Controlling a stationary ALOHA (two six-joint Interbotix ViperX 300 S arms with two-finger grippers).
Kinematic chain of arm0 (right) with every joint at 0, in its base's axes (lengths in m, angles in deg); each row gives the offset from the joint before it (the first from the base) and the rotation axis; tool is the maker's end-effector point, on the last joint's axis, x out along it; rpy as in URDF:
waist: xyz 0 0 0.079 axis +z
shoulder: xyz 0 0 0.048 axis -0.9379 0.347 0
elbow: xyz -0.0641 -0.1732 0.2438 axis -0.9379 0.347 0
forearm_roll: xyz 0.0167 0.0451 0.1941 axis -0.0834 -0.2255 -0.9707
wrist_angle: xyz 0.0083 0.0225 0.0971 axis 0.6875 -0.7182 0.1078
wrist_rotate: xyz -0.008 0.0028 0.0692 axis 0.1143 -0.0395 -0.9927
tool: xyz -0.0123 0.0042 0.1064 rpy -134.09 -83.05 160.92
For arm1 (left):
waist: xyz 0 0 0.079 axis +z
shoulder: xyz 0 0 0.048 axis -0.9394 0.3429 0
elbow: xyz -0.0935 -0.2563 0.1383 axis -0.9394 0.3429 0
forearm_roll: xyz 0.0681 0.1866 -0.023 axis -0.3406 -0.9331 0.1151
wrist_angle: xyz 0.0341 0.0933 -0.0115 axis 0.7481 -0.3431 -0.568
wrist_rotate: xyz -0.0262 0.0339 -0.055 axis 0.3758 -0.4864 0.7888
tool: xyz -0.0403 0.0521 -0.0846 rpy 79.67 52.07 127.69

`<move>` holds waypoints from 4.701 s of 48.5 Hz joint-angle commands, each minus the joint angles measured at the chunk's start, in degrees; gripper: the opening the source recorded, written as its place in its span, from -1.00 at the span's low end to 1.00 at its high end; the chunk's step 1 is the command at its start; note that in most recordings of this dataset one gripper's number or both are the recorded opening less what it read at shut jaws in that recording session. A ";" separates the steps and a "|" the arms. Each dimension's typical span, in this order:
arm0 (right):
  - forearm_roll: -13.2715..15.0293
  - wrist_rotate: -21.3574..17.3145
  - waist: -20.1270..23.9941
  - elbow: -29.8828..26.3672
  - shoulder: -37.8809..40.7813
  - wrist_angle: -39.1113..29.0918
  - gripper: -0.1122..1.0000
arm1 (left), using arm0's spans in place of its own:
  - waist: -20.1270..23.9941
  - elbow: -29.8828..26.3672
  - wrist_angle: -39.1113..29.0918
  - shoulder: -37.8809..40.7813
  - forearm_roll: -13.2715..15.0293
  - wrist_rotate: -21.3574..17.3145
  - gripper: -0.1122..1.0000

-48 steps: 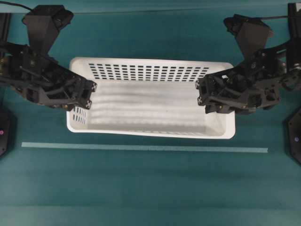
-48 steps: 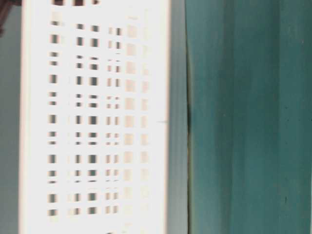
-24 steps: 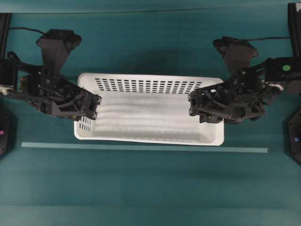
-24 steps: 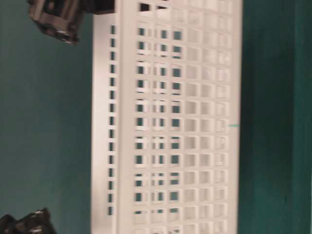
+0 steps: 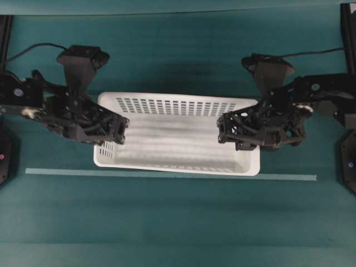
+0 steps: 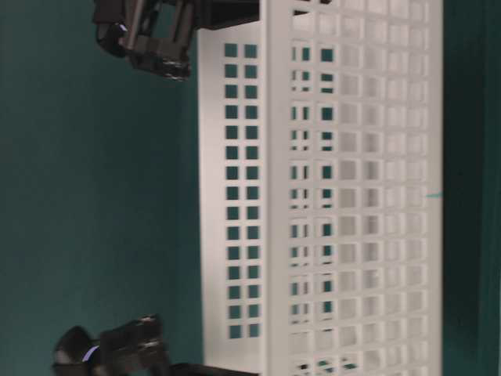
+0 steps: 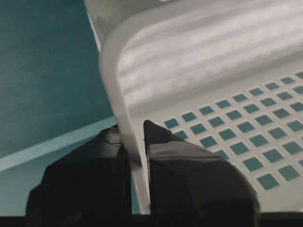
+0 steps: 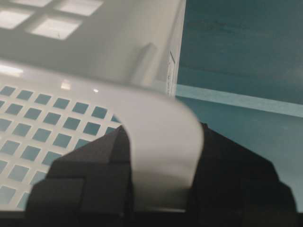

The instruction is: Lift the white basket with both hands.

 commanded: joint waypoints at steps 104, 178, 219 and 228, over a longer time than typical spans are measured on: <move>-2.64 8.09 -2.46 3.34 8.44 10.55 0.52 | -0.35 7.65 17.23 3.69 -0.53 3.16 -0.86; -2.11 9.14 -4.75 -1.41 3.08 -1.85 0.89 | -0.09 9.32 10.02 -5.80 -0.53 2.29 0.93; -1.67 23.73 -5.89 -0.70 -22.15 8.26 0.89 | -0.97 7.91 6.50 -32.08 -0.53 -12.74 0.92; -1.58 31.82 -4.39 0.97 -25.58 14.94 0.89 | -2.72 8.00 10.99 -34.98 -0.53 -20.13 0.92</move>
